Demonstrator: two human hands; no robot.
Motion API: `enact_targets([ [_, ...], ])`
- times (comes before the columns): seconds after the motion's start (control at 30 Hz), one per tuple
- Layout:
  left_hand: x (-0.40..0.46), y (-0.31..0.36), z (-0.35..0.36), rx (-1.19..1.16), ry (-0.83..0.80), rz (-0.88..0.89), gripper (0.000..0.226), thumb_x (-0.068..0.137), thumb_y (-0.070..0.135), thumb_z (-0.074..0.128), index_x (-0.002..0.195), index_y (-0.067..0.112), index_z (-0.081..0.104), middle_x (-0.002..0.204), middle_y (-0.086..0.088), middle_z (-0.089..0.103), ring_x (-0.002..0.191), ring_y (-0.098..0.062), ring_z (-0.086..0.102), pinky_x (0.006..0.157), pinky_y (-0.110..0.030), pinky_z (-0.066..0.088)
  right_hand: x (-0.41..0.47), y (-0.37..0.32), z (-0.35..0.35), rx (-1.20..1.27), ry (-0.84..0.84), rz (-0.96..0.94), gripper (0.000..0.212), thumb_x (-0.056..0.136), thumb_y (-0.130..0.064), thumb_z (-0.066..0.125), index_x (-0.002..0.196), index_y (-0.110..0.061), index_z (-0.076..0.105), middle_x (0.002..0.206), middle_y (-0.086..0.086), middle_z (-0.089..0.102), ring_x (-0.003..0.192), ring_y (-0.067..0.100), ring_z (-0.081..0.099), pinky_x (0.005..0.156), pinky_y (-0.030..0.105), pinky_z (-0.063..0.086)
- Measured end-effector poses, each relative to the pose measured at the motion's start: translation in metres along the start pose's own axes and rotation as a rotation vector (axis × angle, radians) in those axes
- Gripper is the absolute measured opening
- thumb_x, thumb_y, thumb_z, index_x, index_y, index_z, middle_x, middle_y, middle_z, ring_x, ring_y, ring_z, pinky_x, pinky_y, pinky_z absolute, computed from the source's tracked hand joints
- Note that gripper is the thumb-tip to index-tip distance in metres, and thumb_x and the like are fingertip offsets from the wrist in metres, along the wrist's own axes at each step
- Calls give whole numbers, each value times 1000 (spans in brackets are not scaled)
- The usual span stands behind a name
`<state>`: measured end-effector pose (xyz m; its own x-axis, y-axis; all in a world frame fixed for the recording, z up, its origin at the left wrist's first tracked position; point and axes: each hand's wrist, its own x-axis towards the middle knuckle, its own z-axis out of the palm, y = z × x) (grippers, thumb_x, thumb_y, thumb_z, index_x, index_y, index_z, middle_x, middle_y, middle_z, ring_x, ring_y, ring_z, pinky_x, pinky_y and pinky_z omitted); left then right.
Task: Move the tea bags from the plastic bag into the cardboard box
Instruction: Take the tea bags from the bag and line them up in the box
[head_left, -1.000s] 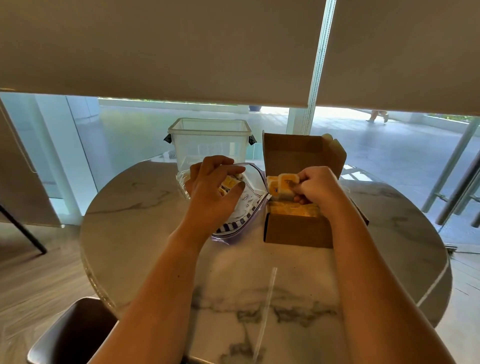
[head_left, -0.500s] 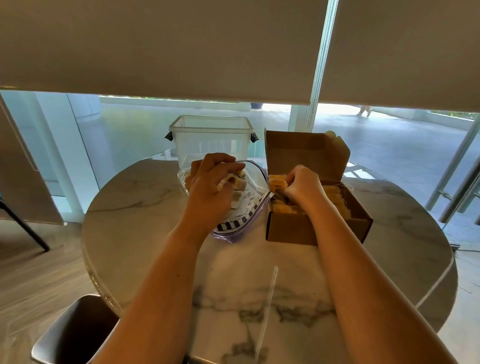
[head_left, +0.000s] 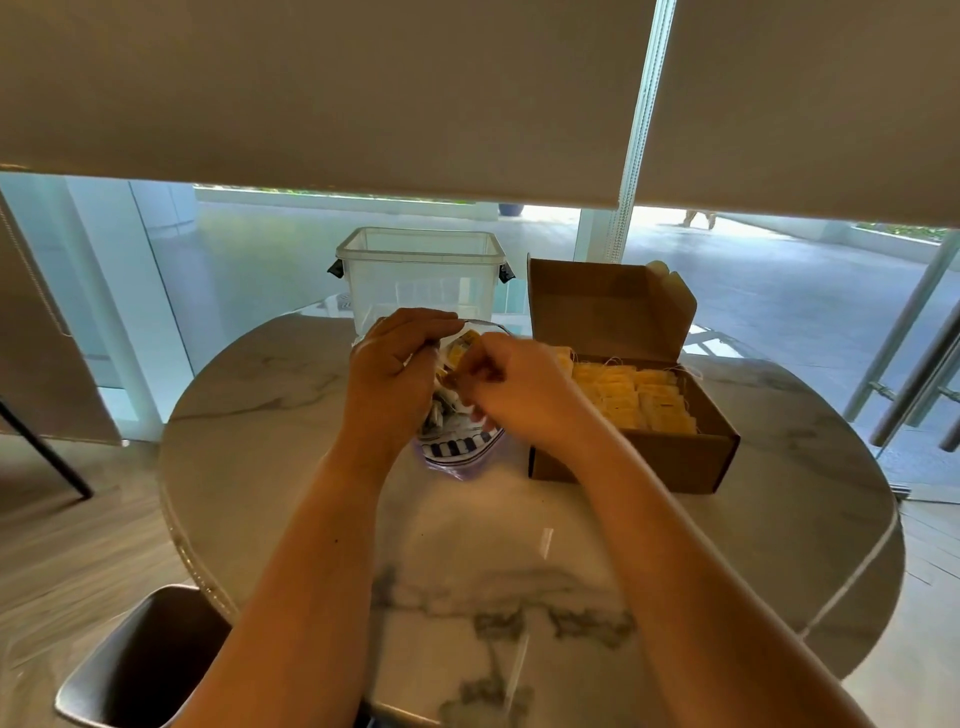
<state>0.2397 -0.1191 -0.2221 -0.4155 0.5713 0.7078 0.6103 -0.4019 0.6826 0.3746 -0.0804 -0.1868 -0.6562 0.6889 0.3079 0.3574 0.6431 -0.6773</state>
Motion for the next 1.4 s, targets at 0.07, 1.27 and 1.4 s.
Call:
enact_targets([
  [0.07, 0, 0, 0, 22, 14, 37, 37, 87, -8, 45, 98, 18, 70, 106, -2, 68, 102, -6, 60, 93, -22, 48, 10, 5, 21, -217, -71, 4, 23, 92, -9, 51, 112, -13, 61, 114, 9, 62, 99, 22, 61, 81, 26, 50],
  [1.27, 1, -4, 3, 13, -19, 13, 32, 90, -4, 47, 101, 13, 72, 109, 3, 65, 105, -5, 56, 92, -37, 50, 13, 69, -55, 147, 277, 309, 35, 81, 8, 63, 106, -16, 53, 98, 5, 60, 72, 13, 64, 47, 18, 53],
  [1.4, 1, -4, 3, 35, -20, 27, 32, 90, -4, 47, 101, 13, 72, 109, 2, 65, 105, -6, 56, 94, -29, 48, 25, 79, -41, -129, 282, 299, 32, 81, 4, 65, 101, -18, 53, 98, 2, 57, 73, 11, 57, 50, 17, 47],
])
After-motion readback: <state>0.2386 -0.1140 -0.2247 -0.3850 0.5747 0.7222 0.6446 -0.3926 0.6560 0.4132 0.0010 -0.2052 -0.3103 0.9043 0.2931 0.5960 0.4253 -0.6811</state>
